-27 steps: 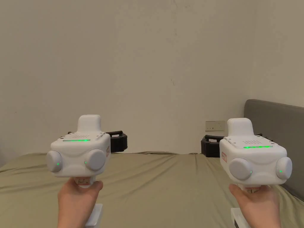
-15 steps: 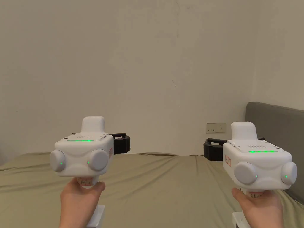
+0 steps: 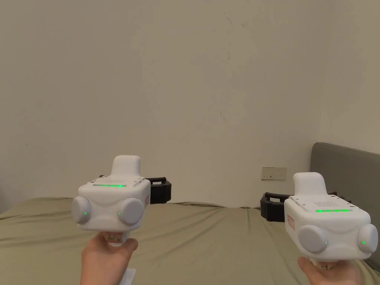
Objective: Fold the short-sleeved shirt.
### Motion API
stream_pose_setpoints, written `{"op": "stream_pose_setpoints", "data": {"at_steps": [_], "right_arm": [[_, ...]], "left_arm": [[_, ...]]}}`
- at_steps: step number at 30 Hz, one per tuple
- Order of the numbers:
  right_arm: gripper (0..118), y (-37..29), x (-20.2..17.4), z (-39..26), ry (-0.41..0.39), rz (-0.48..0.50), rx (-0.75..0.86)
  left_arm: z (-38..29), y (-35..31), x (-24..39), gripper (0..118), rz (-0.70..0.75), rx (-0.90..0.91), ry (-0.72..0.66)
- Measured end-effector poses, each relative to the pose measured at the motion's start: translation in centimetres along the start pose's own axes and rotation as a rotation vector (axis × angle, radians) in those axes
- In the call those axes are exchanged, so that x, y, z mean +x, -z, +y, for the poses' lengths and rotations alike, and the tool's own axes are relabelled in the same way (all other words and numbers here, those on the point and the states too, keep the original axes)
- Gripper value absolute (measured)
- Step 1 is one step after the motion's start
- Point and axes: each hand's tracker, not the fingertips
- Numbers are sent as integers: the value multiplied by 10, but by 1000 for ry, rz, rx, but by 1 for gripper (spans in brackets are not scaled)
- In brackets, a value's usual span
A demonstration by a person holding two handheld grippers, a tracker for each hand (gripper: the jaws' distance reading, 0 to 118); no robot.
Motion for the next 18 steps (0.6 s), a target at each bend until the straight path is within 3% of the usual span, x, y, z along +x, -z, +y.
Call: {"op": "stream_pose_setpoints", "data": {"at_steps": [18], "right_arm": [[118, -1, 1, 1, 13, -11, 15]], "left_arm": [[-2, -2, -9, 118, 68, 29, -38]]}}
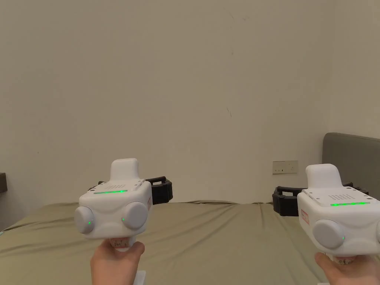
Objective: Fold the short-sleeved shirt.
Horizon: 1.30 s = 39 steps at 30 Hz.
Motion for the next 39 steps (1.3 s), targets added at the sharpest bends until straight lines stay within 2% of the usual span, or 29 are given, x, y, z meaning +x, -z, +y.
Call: {"op": "stream_pose_setpoints", "data": {"at_steps": [11, 19, 20, 21, 22, 23, 24, 26, 27, 30, 35, 39], "right_arm": [[118, -3, 4, 4, 15, -11, 40], [117, -10, 0, 8, -14, -36, 83], [101, -11, -1, 6, -35, -41, 93], [66, -12, -3, 4, -57, -48, 106], [23, -12, -5, 2, -93, -86, 104], [4, -8, -5, -1, -97, -111, 69], [4, -8, -3, -4, -73, -96, 73], [4, -10, 11, -10, 12, 74, 30], [4, -11, 15, -12, 32, 115, 15], [4, -11, 17, -18, 14, 80, 12], [4, -14, 20, -24, 52, 123, -6], [4, -17, -12, -26, 57, 188, 5]], "left_arm": [[9, -3, 3, 118, -33, 32, 60], [13, -15, -5, 118, -81, 79, -3], [12, -17, -4, 109, -98, 90, 6], [10, -19, -2, 79, -113, 96, 40], [9, -18, 4, 24, -85, 81, 116], [8, -16, 8, 0, -60, 64, 161], [4, -14, 11, 0, -40, 30, 181], [1, -17, 19, 0, -107, 21, 134], [-1, -18, 23, 0, -92, 31, 137], [-6, -19, 26, 0, -73, 53, 168], [-11, -20, 16, 0, -89, 32, 127], [-18, -29, -24, 0, 19, 8, 157]]}}
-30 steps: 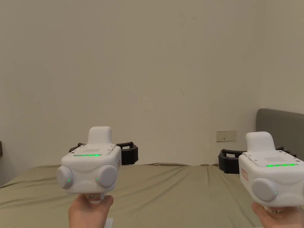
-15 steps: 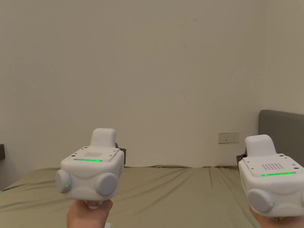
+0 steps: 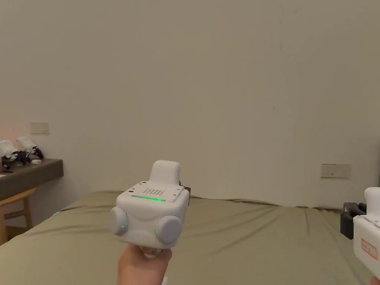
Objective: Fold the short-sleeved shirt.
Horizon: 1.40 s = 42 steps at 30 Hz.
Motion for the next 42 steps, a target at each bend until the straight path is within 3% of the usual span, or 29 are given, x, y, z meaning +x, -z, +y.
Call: {"op": "stream_pose_setpoints", "data": {"at_steps": [6, 11, 13, 17, 22, 23, 24, 25, 26, 29, 32, 34, 36, 42], "right_arm": [[4, 25, -114, -3, 24, 234, -21], [4, 30, -227, -4, 88, 469, -16], [4, 34, -260, -4, 75, 531, -33], [4, 34, -300, -5, 47, 590, -34], [4, 40, -311, -10, 30, 606, -57], [4, 43, -310, -12, 22, 602, -61], [4, 42, -307, -13, 17, 598, -63], [4, 45, -304, -16, 11, 595, -69], [4, 49, -302, -19, 4, 589, -76], [4, 57, -290, -32, -17, 573, -105], [4, 72, -277, -53, -47, 560, -154], [4, 90, -267, -68, -22, 592, -209], [4, 107, -260, -85, 7, 601, -243], [4, 150, -256, -139, -40, 615, -347]], "left_arm": [[-19, -46, -115, 0, 214, -53, -73], [-35, -105, -206, 0, 408, -103, -68], [-41, -123, -233, 0, 467, -130, -63], [-55, -147, -269, 0, 544, -151, -57], [-76, -139, -276, 0, 506, -192, -71], [-81, -131, -275, 7, 472, -212, -86], [-85, -121, -272, 42, 466, -241, -87], [-93, -105, -270, 94, 440, -294, -104], [-101, -93, -268, 118, 397, -356, -126], [-150, -42, -254, 118, 260, -557, -208], [-214, -2, -233, 118, 204, -744, -177], [-260, 16, -217, 118, 193, -855, -165], [-303, 33, -203, 118, 164, -937, -173], [-390, 58, -167, 118, 77, -1104, -121]]}}
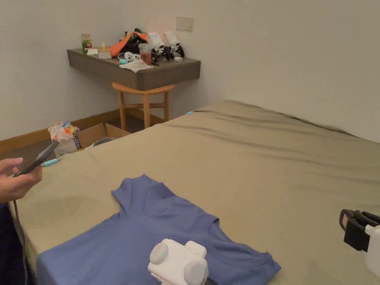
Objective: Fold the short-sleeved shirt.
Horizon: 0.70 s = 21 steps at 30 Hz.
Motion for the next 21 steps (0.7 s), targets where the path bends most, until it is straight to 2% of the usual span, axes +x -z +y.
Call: {"op": "stream_pose_setpoints", "data": {"at_steps": [1, 6, 7, 9, 10, 11, 12, 14, 15, 17, 18, 20, 21], "right_arm": [[4, 7, 4, -6, 7, 19, -23], [4, 24, 11, -32, 13, 83, -69], [4, 23, 12, -37, 11, 92, -77], [4, 17, 14, -44, 7, 99, -83], [4, 13, 15, -47, 8, 101, -83], [4, 9, 17, -50, 15, 104, -79], [4, 5, 18, -52, 27, 103, -75], [4, -4, 21, -56, 47, 99, -71], [4, -9, 22, -57, 49, 97, -69], [4, -24, 29, -59, 55, 94, -70], [4, -31, 33, -59, 61, 91, -68], [4, -54, 45, -60, 87, 76, -38], [4, -65, 51, -61, 99, 69, -21]], "left_arm": [[-3, -15, -7, 118, -27, 122, -25], [1, -14, -21, 117, -78, 75, -2], [4, -16, -25, 107, -80, 69, -6], [2, -27, -41, 53, -18, 119, -20], [1, -31, -55, 14, -45, 125, -49], [0, -31, -70, 5, 31, 120, -85], [-3, -31, -84, 5, 26, 127, -170], [-7, -24, -106, 5, -131, 116, -444], [-11, -25, -103, 5, -140, 139, -490], [-18, -28, -95, 5, -118, 215, -472], [-24, -31, -93, 5, -147, 247, -470], [-30, -40, -88, 5, -327, 271, -566], [-30, -49, -81, 5, -309, 300, -582]]}}
